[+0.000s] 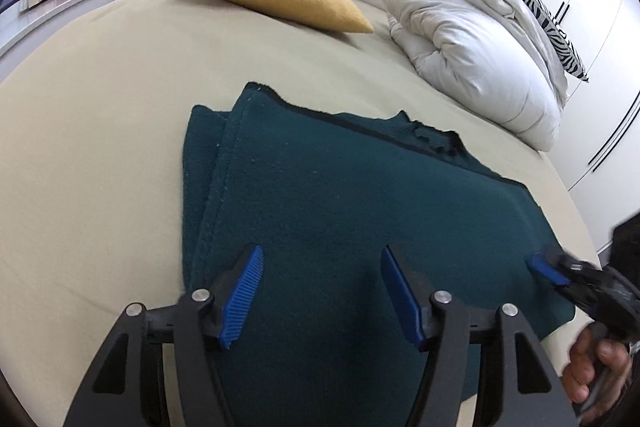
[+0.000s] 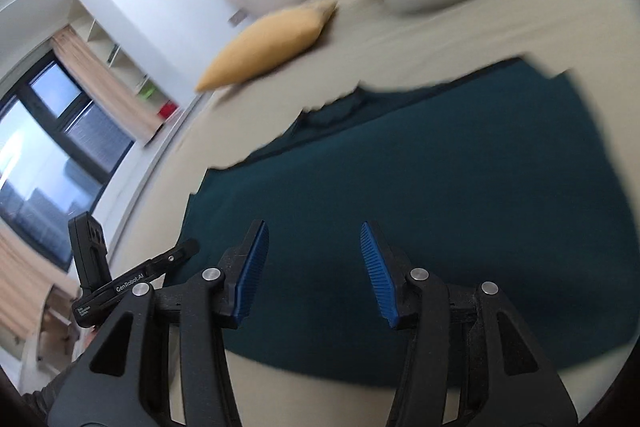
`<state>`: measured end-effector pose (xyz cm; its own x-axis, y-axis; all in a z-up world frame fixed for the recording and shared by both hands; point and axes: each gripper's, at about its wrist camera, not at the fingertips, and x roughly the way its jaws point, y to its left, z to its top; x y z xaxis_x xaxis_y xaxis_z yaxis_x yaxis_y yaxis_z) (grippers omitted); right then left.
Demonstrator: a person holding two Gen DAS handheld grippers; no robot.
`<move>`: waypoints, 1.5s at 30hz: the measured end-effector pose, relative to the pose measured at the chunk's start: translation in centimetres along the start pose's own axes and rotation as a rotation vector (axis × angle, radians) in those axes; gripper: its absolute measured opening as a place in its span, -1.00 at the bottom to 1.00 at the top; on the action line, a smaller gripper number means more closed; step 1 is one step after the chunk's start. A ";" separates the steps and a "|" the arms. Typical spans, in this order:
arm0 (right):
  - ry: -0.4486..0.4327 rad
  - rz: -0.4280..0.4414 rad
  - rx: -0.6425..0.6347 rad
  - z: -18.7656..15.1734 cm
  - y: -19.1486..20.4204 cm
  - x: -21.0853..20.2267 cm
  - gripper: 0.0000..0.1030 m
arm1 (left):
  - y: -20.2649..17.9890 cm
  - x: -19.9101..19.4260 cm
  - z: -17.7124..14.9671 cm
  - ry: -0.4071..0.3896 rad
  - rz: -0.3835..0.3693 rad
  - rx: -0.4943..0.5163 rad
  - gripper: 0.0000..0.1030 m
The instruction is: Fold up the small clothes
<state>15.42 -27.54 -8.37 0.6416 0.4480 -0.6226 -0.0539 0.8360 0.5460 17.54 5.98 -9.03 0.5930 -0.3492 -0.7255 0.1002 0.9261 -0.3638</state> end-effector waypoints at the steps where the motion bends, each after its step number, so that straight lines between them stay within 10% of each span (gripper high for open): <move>1: 0.038 -0.022 0.024 0.0 -0.9 1.7 -0.12 | 0.3 0.0 -0.2 0.001 -0.011 0.002 0.17; 3: 0.027 -0.007 0.064 -0.5 -2.8 2.4 -0.50 | 0.5 -0.4 -0.9 -0.013 -0.025 0.039 0.12; 7: -0.069 0.062 0.191 -1.1 -7.6 -1.0 -0.65 | 1.0 -1.2 -1.8 -0.024 -0.040 0.077 0.11; 12: -0.260 -0.051 0.445 -2.1 -16.0 -8.6 -0.74 | 2.3 -2.4 -2.0 -0.031 -0.055 0.026 0.01; 17: -0.363 -0.172 0.444 -1.4 -14.9 -13.5 -0.56 | 1.3 -4.6 -0.9 -0.082 0.003 0.010 0.22; 21: -0.285 -0.083 0.304 0.8 -9.1 -10.6 -0.10 | -1.7 -3.2 2.0 -0.103 0.028 0.085 0.35; 30: 0.028 0.059 0.093 6.4 -0.3 4.4 -0.09 | -0.3 5.2 4.9 0.012 0.148 0.096 0.35; 35: -0.015 0.105 0.203 6.1 -6.3 5.0 -0.59 | -0.6 5.3 4.5 -0.010 0.147 0.136 0.37; 45: -0.245 -0.021 0.374 5.9 -15.5 -5.7 -0.48 | -0.7 5.4 4.3 -0.024 0.146 0.141 0.38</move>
<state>17.12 -44.95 -9.93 0.8041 0.3066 -0.5094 0.2125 0.6520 0.7279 24.08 4.06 -10.18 0.6286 -0.2076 -0.7496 0.1218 0.9781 -0.1687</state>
